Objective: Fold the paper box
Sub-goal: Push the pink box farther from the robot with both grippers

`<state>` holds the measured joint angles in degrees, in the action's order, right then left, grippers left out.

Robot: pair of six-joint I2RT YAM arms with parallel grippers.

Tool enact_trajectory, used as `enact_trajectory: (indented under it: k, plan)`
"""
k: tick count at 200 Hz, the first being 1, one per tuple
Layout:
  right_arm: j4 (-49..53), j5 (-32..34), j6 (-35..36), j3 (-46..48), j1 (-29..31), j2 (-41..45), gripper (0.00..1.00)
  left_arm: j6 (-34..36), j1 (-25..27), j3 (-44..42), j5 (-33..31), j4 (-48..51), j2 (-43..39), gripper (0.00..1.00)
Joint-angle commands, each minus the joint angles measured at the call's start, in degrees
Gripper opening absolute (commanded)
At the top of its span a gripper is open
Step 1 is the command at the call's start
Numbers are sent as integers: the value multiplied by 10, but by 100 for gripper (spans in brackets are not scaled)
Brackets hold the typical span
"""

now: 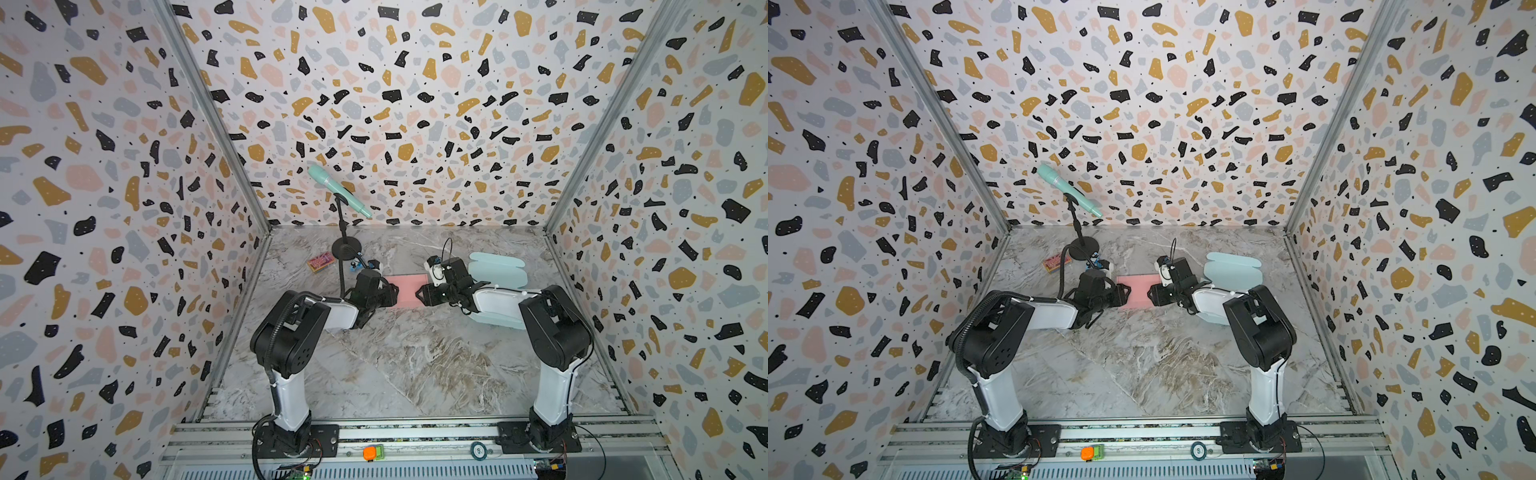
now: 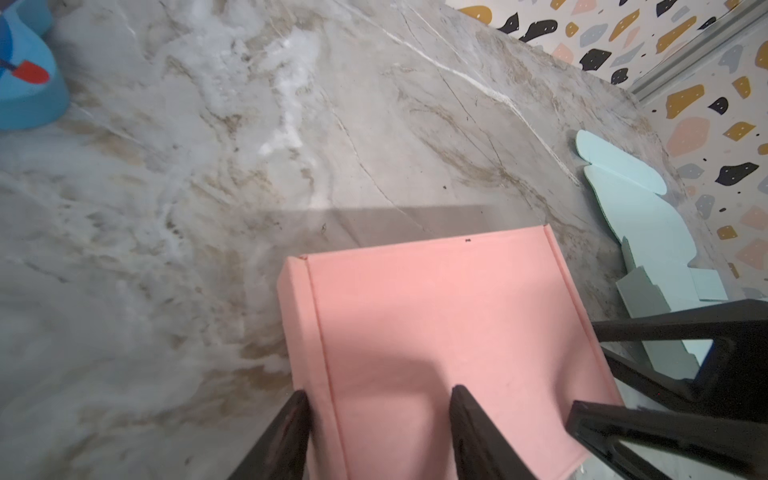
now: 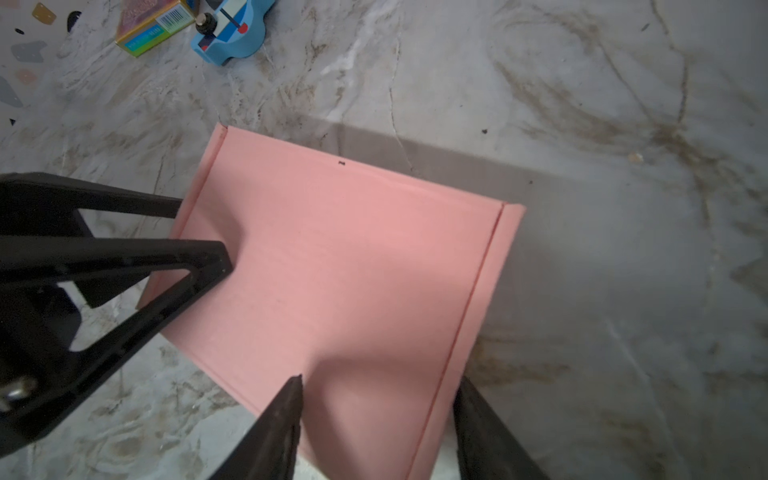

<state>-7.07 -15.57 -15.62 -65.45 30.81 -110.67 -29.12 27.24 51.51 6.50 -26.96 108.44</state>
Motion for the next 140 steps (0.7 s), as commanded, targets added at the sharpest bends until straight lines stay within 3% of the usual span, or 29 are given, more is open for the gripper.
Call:
enact_trajectory:
  k: [1, 80, 99, 140]
  plan:
    - [3, -55, 21, -34, 15, -14, 58, 11, 12, 25, 59, -35, 20, 55]
    - [-4, -55, 21, -33, -7, -18, 68, -4, -11, 47, 61, -47, 40, 55]
    - [-1, -42, 24, -32, -7, -14, 75, -8, -11, 46, 58, -48, 41, 56]
    - [4, -17, 31, -17, -10, 16, 86, -11, -19, 23, 46, -58, 21, 67]
